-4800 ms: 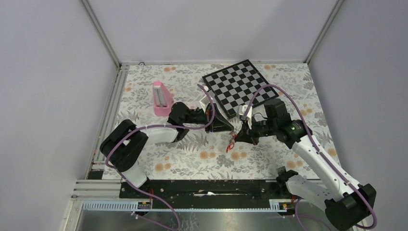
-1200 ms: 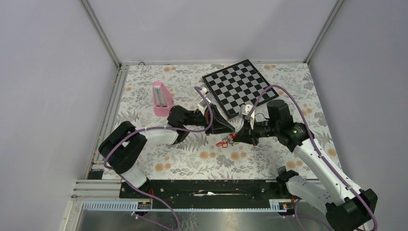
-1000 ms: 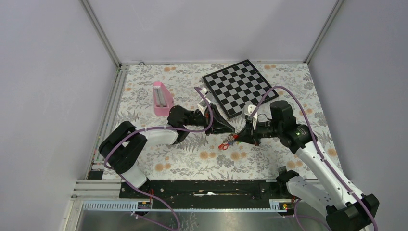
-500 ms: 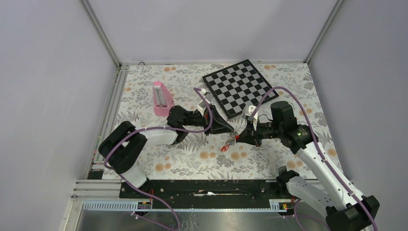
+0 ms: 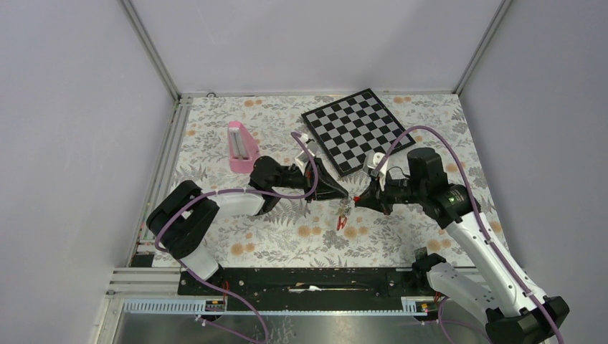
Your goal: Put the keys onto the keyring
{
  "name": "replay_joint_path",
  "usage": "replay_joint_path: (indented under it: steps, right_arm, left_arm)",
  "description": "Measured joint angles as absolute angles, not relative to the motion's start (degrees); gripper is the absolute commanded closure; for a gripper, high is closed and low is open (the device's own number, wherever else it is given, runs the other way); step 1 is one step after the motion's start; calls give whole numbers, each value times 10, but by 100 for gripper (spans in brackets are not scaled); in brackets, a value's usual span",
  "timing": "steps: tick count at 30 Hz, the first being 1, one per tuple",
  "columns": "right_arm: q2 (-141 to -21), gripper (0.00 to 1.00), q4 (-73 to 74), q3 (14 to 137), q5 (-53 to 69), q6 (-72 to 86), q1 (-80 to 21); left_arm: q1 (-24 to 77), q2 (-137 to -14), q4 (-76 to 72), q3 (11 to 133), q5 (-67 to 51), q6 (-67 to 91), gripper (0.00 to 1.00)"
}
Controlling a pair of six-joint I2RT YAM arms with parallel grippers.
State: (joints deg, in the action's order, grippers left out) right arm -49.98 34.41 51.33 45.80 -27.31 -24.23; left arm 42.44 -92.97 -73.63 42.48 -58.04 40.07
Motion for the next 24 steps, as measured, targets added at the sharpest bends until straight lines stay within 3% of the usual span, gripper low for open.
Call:
replay_joint_path:
  steps: [12,18,21,24]
  right_arm:
    - [-506,100,375,543,446,-293,-242]
    - [-514,100,403,560,425,-314,-242]
    - [-519,100,423,572,404,-332,-242]
    - [-522,100,440,573,381,-351,-242]
  left_arm:
    - [425,-930,-725,425,-583,392,97]
    - [425,-930,-725,425,-584,387,76]
    - [425,-930,-714,427,-589,373,60]
    - [424,-930,-687,431,-598,346,53]
